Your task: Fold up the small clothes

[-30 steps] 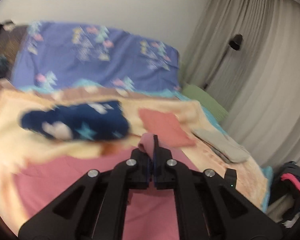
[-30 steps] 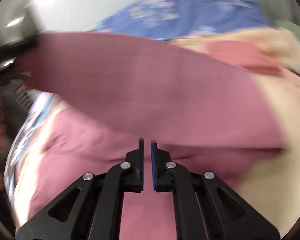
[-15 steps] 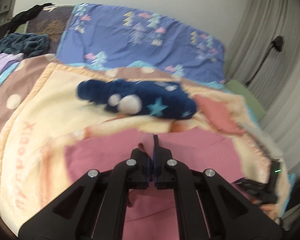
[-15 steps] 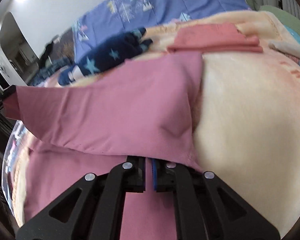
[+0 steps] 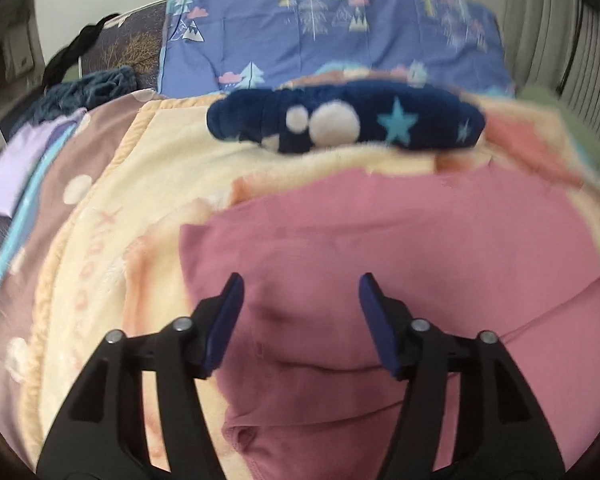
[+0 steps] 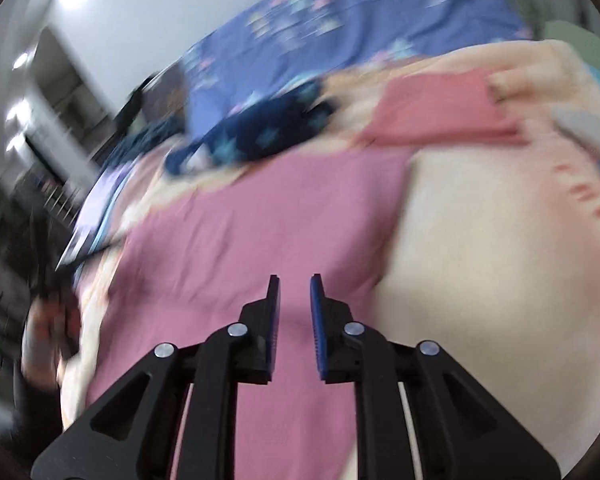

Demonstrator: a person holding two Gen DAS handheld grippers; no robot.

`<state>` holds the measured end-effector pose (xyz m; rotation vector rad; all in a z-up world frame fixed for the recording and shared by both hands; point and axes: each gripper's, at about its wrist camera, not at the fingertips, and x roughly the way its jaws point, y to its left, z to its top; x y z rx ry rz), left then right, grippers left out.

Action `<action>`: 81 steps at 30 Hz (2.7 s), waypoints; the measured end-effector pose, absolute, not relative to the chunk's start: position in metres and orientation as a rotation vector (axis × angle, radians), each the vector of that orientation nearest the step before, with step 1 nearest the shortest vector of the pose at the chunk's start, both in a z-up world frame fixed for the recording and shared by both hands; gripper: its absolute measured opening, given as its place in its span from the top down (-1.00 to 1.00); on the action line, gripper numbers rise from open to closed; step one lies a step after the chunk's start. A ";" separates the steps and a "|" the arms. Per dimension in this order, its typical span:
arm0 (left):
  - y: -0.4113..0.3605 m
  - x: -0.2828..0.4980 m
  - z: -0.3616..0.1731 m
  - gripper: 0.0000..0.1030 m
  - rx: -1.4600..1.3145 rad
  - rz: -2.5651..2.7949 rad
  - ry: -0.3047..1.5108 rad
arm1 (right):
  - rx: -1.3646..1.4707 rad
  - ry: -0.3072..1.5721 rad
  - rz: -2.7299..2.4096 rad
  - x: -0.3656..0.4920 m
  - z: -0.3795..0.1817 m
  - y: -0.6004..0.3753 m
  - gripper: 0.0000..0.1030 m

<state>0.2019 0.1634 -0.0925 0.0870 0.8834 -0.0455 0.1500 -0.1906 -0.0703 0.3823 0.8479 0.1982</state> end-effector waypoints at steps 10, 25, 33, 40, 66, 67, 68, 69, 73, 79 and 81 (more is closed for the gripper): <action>0.159 0.172 -0.035 0.85 0.018 -0.083 0.741 | 0.464 0.951 -0.003 0.225 -0.095 -0.241 0.71; 0.116 0.188 -0.101 0.05 0.145 -0.058 0.914 | 0.432 0.873 0.061 0.253 -0.101 -0.220 0.95; 0.105 0.184 -0.127 0.02 0.179 -0.034 0.879 | 0.303 0.882 -0.112 0.262 -0.114 -0.229 0.96; 0.109 0.185 -0.127 0.02 0.152 -0.044 0.872 | 0.282 0.851 0.239 0.203 -0.079 -0.178 0.88; 0.157 0.044 -0.108 -0.32 0.060 -0.111 0.894 | 0.121 0.898 0.111 0.085 -0.108 -0.175 0.84; 0.163 0.035 -0.109 -0.32 0.040 -0.109 0.908 | 0.132 0.907 0.118 0.075 -0.108 -0.174 0.84; 0.166 0.029 -0.111 -0.33 0.030 -0.110 0.920 | 0.149 0.918 0.132 0.066 -0.109 -0.174 0.84; 0.170 0.022 -0.114 -0.33 0.023 -0.113 0.934 | 0.165 0.925 0.143 0.057 -0.110 -0.176 0.83; 0.182 -0.004 -0.120 -0.33 -0.045 -0.174 0.970 | 0.205 0.954 0.174 0.029 -0.118 -0.177 0.81; 0.185 -0.046 -0.123 -0.29 -0.097 -0.273 0.985 | 0.325 1.006 0.256 -0.012 -0.126 -0.181 0.79; 0.183 -0.061 -0.125 -0.28 -0.082 -0.282 0.982 | 0.344 1.020 0.269 -0.027 -0.129 -0.181 0.79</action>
